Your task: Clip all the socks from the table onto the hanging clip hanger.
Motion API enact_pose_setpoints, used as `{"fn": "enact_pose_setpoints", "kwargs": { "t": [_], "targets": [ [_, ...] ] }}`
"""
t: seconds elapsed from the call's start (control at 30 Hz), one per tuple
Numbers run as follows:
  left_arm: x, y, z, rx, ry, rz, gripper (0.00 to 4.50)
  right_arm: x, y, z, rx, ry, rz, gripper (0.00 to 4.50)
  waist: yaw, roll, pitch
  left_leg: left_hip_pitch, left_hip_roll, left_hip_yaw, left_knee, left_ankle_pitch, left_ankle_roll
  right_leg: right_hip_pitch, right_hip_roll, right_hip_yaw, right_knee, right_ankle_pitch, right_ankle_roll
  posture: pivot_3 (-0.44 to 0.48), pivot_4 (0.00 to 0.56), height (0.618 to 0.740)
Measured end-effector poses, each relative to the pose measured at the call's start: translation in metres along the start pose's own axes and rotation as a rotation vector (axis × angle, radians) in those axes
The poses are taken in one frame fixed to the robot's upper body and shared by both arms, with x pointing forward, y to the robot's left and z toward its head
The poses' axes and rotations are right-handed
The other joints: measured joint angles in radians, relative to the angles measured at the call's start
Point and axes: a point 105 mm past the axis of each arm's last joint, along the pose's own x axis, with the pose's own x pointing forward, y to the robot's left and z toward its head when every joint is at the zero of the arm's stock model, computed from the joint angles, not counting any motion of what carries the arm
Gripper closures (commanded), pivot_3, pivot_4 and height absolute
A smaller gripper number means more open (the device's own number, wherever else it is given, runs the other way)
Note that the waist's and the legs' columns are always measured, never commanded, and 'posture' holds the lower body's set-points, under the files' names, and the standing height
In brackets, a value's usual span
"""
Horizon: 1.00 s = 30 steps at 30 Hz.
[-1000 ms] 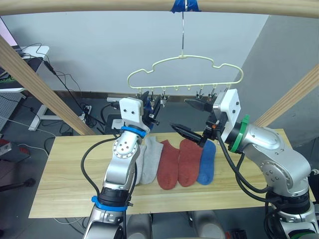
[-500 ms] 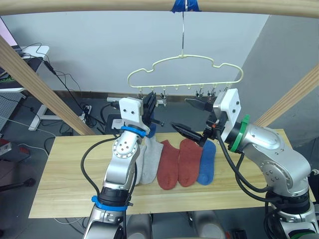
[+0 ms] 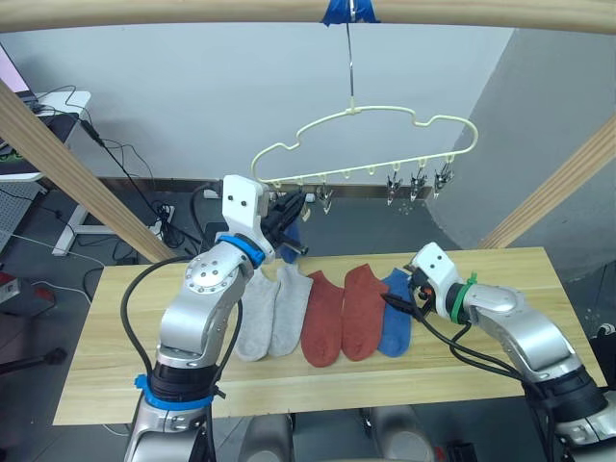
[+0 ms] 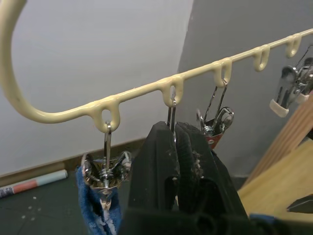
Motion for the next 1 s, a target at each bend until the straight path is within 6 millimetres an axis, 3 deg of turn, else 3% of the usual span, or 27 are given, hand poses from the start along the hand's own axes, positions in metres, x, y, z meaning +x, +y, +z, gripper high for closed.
{"fn": "enact_pose_setpoints", "kwargs": {
  "t": [0.27,0.43,0.53,0.7,0.77,0.97,1.0],
  "targets": [
    [-0.006,-0.006,0.0,-0.031,0.002,-0.002,4.48,0.01,-0.019,-0.036,-0.133,0.143,-0.006,0.0,0.002,0.0,0.0,0.0,0.0,0.0,0.0,0.0,0.0,0.0,0.0,0.0,-0.001,0.0,0.0,-0.087,0.278,0.74],
    [-0.008,-0.007,-0.001,-0.032,0.011,0.0,4.48,0.015,-0.014,-0.038,-0.164,0.131,0.027,0.0,0.002,0.0,0.0,0.001,0.0,0.0,0.0,0.0,0.0,0.001,0.0,0.001,0.0,0.0,0.0,-0.078,0.281,0.74],
    [-0.009,-0.006,-0.001,-0.029,0.014,0.001,4.5,0.018,-0.01,-0.037,-0.156,0.118,0.045,0.55,0.002,0.0,0.0,0.002,0.0,0.0,0.0,0.0,0.0,0.002,0.0,0.001,0.0,0.0,0.0,-0.076,0.284,0.74],
    [-0.009,-0.006,-0.002,-0.03,0.018,0.001,4.5,0.021,-0.005,-0.039,-0.156,0.111,0.06,2.23,0.003,-0.001,0.001,0.009,0.0,0.0,-0.001,0.0,0.0,0.009,0.0,0.001,-0.002,0.0,0.0,-0.085,0.284,0.74],
    [-0.009,-0.006,-0.003,-0.031,0.02,0.001,4.5,0.02,-0.006,-0.039,-0.159,0.113,0.057,2.54,0.003,-0.001,0.001,0.011,0.0,0.0,-0.001,0.0,0.0,0.011,0.0,0.001,-0.003,0.0,0.0,-0.089,0.285,0.74],
    [-0.008,-0.007,-0.003,-0.032,0.02,-0.002,4.5,0.011,-0.01,-0.045,-0.166,0.109,0.035,4.49,0.004,-0.001,0.001,0.011,0.0,0.0,-0.001,0.0,0.0,0.011,0.0,0.001,-0.004,0.0,0.0,-0.092,0.287,0.74],
    [-0.008,-0.007,-0.003,-0.032,0.019,-0.003,4.5,0.007,-0.012,-0.045,-0.171,0.11,0.026,4.49,0.004,0.0,0.002,0.011,0.0,0.0,-0.001,0.0,0.0,0.011,0.0,0.001,-0.004,0.0,0.0,-0.093,0.288,0.74]
  ]
}}
